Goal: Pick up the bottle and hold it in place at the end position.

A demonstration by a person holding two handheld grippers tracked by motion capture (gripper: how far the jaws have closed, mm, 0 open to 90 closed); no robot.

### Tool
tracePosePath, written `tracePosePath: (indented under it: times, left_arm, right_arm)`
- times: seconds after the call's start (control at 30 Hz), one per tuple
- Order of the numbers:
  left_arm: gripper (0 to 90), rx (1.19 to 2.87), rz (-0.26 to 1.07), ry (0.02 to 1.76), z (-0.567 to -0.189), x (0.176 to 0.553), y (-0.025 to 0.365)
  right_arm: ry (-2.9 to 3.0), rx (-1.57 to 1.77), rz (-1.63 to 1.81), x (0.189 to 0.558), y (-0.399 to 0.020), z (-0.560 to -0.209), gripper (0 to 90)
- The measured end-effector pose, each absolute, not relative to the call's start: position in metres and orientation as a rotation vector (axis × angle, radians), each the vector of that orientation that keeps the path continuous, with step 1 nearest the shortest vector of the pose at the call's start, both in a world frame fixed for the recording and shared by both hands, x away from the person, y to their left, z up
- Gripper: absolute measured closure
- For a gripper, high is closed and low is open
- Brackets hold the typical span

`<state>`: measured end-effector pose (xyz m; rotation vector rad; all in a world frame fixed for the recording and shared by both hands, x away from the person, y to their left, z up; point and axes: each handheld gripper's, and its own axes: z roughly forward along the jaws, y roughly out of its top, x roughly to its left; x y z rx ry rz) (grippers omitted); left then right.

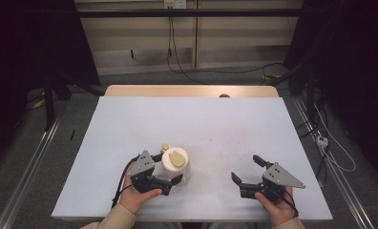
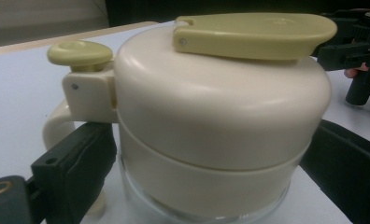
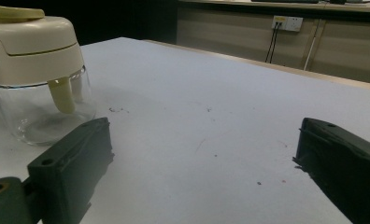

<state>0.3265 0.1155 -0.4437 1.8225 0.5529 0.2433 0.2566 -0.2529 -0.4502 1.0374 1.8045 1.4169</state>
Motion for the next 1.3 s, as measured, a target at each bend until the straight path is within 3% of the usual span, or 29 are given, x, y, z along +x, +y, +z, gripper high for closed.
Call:
tracePosePath:
  times: [1.3]
  left_arm:
    - [5.8,1.796,0.392,0.641,-0.447,0.320,0.087]
  right_arm:
    - [1.795,1.035,1.424,0.256,-0.254,-0.449,3.5]
